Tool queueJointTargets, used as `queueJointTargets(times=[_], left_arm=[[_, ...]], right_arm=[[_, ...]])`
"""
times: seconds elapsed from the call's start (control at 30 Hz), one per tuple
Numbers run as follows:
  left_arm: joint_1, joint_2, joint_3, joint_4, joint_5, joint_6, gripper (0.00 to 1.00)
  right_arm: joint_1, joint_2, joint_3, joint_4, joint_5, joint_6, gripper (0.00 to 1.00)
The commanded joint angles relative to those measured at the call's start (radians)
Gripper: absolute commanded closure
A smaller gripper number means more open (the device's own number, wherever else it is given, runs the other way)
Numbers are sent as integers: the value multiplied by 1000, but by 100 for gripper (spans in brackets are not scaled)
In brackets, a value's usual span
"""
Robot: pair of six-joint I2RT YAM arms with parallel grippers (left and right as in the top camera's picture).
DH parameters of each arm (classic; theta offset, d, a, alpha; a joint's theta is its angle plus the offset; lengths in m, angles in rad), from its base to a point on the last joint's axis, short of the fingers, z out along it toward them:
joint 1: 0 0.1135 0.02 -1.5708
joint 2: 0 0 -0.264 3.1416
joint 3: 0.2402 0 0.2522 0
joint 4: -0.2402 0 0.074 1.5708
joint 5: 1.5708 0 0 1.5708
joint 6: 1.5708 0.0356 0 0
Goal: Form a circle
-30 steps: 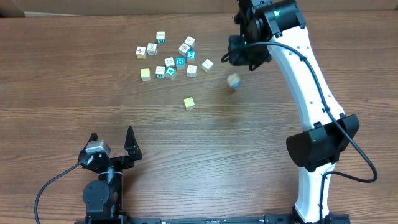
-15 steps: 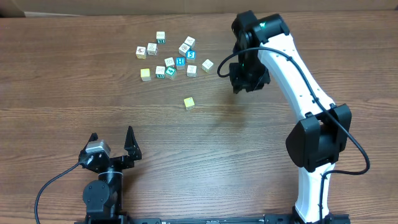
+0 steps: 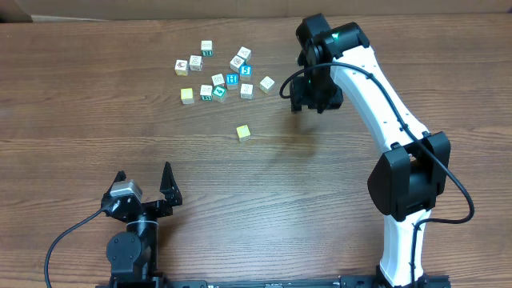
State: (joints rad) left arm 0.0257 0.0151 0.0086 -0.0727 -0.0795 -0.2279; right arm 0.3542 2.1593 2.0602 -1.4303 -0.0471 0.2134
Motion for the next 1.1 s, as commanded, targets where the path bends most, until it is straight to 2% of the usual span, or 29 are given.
queueJointTargets(times=[0.0,0.33,0.73,1.07], left_arm=[[-5,-10,-3,1,2,23,0],[-5,-10,-3,1,2,22,0],[-5,-10,-3,1,2,22,1],[-5,-10,-3,1,2,22,1]], right_arm=[[-7,-5,-7,71,90,69,29],[-90,-5,-146,438,128,109,26],[-109,-5,-435,865,126,109,33],[-109,-4,-502,978,208,139,35]])
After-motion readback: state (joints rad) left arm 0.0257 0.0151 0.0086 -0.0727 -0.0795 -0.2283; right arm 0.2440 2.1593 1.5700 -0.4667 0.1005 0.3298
